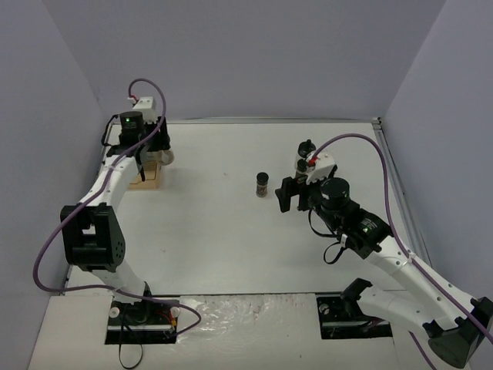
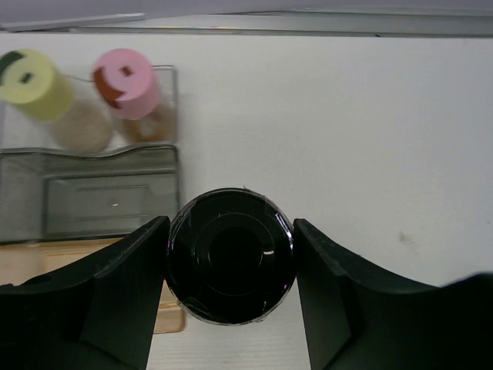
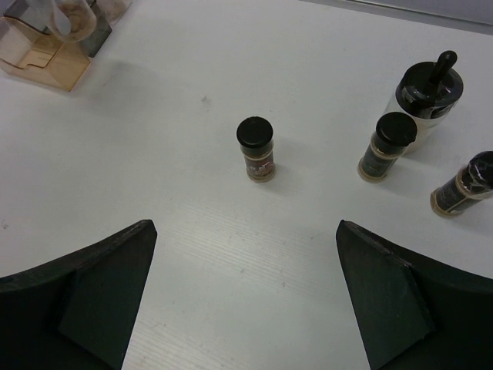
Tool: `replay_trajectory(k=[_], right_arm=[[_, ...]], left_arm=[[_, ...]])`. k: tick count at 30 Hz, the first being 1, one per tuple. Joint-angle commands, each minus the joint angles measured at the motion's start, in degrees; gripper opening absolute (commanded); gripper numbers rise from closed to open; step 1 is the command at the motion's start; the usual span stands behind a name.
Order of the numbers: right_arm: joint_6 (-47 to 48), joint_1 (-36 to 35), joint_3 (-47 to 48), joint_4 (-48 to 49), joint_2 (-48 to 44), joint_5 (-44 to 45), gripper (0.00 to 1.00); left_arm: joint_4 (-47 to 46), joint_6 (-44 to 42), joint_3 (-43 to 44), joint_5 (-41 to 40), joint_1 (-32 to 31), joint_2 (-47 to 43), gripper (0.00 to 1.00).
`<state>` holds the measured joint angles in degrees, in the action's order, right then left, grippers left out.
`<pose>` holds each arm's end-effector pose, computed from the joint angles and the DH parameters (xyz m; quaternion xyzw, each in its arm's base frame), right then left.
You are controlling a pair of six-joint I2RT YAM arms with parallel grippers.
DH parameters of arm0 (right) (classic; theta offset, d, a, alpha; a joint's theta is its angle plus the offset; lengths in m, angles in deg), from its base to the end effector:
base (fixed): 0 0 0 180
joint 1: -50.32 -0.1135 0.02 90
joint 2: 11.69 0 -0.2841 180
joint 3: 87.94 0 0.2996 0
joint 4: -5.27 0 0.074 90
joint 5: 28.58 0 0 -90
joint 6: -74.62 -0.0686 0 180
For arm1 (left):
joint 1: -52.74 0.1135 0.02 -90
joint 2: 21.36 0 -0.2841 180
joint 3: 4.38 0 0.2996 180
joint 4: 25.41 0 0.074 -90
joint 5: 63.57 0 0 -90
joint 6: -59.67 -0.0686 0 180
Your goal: Organize the condiment bottles
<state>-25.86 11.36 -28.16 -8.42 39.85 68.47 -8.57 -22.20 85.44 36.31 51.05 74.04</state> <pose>0.2240 0.1703 0.3654 -0.1416 0.7260 0.2395 0.6289 0.4752 -0.0258 0.3132 0.0013 0.8294 -0.1187 0.5459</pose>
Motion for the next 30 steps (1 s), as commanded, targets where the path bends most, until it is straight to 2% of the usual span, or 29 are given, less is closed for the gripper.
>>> replay_trajectory(k=[1,11,24,30], right_arm=[[0.22,0.46,0.81,5.57,0.94,-1.28,1.0],[0.77,0.46,0.86,6.31,2.42,-2.56,1.0],[0.71,0.54,0.1,6.63,2.94,-2.9,1.0],[0.33,0.46,-0.37,6.88,2.86,-2.91,1.0]], left_arm=[[-0.06,1.39,4.6,-4.73,6.38,-3.26,0.0],[-7.39,1.97,8.61,-7.16,12.67,2.81,0.0],[-9.92,1.27,15.51,-6.97,14.69,11.79,0.0],[-12.38,1.32,14.18,-6.45,14.82,13.85,0.0]])
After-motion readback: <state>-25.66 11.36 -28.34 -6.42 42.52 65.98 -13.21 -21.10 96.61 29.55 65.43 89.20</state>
